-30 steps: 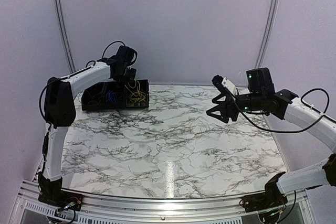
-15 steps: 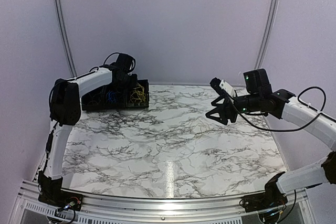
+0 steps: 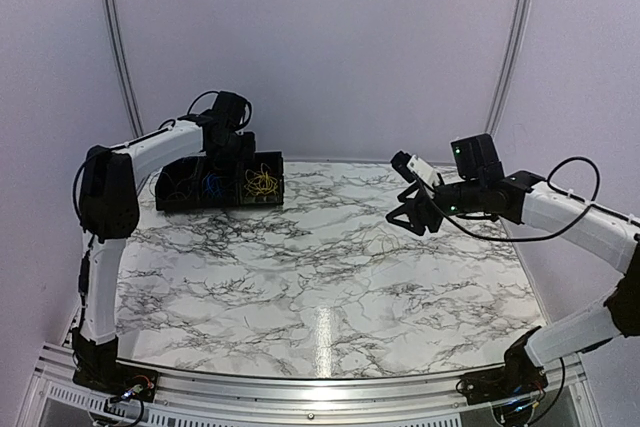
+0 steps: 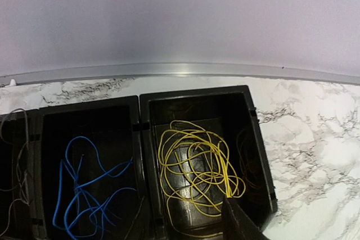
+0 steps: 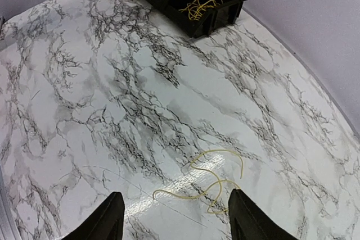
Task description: Untangle the cables
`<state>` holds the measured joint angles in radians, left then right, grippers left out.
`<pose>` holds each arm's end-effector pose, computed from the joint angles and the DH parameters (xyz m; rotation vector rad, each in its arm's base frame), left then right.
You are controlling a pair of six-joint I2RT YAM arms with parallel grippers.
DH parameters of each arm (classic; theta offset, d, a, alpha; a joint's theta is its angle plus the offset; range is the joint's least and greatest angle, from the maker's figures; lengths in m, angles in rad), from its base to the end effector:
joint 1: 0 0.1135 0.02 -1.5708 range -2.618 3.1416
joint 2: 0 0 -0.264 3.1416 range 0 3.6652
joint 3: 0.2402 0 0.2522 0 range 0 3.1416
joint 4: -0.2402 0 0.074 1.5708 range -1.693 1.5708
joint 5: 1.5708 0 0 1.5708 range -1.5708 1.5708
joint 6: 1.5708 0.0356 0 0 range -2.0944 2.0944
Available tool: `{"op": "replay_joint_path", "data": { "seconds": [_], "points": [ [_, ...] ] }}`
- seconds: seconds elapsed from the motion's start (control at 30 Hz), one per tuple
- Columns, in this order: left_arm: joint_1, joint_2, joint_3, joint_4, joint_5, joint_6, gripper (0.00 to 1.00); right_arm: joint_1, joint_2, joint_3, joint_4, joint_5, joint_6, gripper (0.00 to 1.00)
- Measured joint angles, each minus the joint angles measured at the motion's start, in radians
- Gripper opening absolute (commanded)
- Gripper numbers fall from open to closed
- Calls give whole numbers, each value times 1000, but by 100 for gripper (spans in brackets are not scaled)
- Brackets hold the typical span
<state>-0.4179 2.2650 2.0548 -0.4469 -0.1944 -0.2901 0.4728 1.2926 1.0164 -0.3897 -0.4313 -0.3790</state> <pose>0.4847 -0.2077 0.2574 0.0355 2.2188 -0.1750 0.2453 0.1422 0.2926 -1.1245 1.9106 0.5326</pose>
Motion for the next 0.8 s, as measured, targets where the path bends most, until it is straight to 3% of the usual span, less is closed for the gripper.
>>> {"op": "replay_joint_path", "data": {
  "seconds": [0.07, 0.13, 0.17, 0.2, 0.37, 0.53, 0.7, 0.8],
  "points": [
    [-1, -66, -28, -2, 2, -4, 52, -12, 41, 0, 21, 23, -2, 57],
    [-5, -156, -70, -2, 11, -12, 68, -34, 90, 1, 36, 37, -7, 56],
    [-8, -203, -93, 2, 27, -20, 88, -47, 120, 3, 41, 43, -11, 56],
    [-12, -253, -121, 6, 44, -28, 98, -61, 155, 5, 41, 48, -17, 56],
    [-57, -469, -290, 25, 75, -65, 99, -84, 280, 36, 18, 44, -108, 60],
    [-181, -571, -421, 49, -101, -8, 99, -84, 370, 82, 6, 60, -193, 61],
    [-326, -774, -731, 319, -123, 176, 99, -84, 462, 138, 11, 87, -229, 61],
    [-340, -874, -843, 435, -126, 195, 97, -84, 511, 166, 15, 100, -249, 56]
  ]
}}
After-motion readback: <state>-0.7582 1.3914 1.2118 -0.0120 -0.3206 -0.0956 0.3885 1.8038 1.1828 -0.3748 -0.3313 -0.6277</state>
